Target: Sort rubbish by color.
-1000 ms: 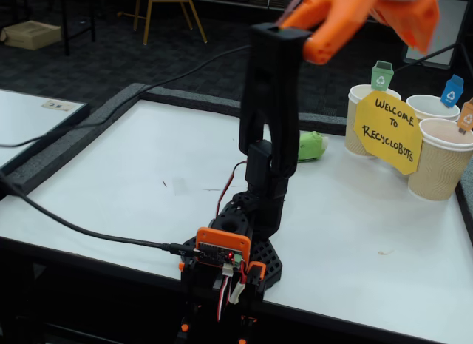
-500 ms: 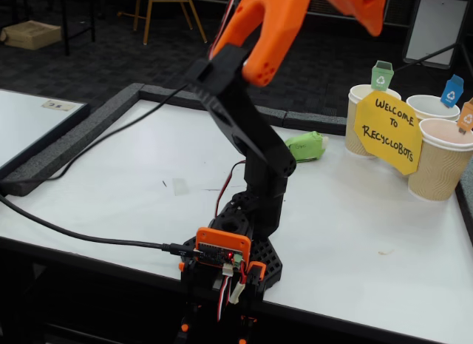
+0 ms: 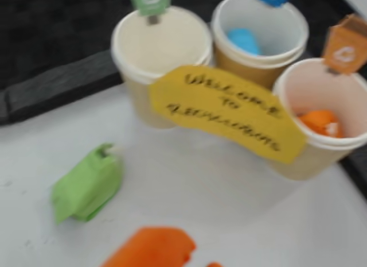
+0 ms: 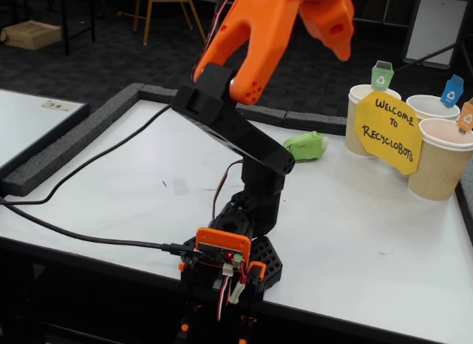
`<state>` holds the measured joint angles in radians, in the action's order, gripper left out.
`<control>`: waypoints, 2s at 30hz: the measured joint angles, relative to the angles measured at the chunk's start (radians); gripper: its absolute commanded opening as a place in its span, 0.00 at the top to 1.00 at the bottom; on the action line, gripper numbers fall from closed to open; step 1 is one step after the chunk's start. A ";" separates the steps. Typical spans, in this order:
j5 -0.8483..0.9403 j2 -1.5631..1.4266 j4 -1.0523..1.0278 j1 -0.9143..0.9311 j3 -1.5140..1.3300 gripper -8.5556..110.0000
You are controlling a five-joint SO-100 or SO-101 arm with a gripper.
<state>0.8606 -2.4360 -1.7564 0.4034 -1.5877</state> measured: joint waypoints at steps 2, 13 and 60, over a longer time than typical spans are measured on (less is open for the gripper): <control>-0.011 0.000 0.000 -0.031 -0.035 0.93; -0.018 0.000 0.000 -0.206 -0.192 0.93; 0.301 0.893 0.383 -0.230 0.100 0.93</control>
<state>1.1612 -1.5432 -1.3729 0.1733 -1.4880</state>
